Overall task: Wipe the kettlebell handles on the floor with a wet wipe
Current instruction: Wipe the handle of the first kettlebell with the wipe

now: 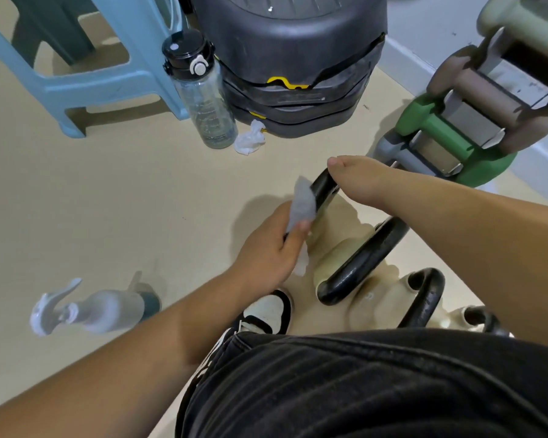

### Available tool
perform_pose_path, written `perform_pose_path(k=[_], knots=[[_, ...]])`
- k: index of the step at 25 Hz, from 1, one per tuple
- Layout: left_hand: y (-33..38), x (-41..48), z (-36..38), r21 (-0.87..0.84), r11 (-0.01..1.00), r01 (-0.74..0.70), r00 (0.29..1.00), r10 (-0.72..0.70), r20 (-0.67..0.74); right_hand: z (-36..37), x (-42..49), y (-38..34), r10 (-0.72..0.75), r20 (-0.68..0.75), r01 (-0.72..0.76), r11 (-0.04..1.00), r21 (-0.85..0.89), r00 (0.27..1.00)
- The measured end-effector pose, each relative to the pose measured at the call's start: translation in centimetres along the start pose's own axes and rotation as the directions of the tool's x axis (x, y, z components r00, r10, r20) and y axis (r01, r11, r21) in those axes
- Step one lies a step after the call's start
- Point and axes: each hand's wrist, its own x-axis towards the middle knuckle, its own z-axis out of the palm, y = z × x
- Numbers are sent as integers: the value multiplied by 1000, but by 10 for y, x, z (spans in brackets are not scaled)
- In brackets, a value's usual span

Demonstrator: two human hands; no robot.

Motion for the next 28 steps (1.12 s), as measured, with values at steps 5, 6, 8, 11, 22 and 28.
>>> perform_pose_path(k=[5,6,8,11,22,28], knots=[[-9,-26,1,48,996,79,989,-72,-133,8,-6,-9,-15,53,17,999,-49,998],[-1,-15,0,73,991,115,984,-103,-142,9,-9,-9,-42,42,45,997,-61,998],[18,20,0,42,983,179,980,-174,-98,10,-8,-4,-150,-7,149,986,-75,989],[37,56,-4,-79,974,213,976,-215,-22,8,-3,4,-269,28,270,950,-155,963],[49,47,-80,-709,672,216,930,-362,-60,-3,-8,-35,-134,-79,66,822,-565,988],[72,42,-85,-731,642,231,956,-287,51,-23,-18,-55,-14,65,-26,811,584,998]])
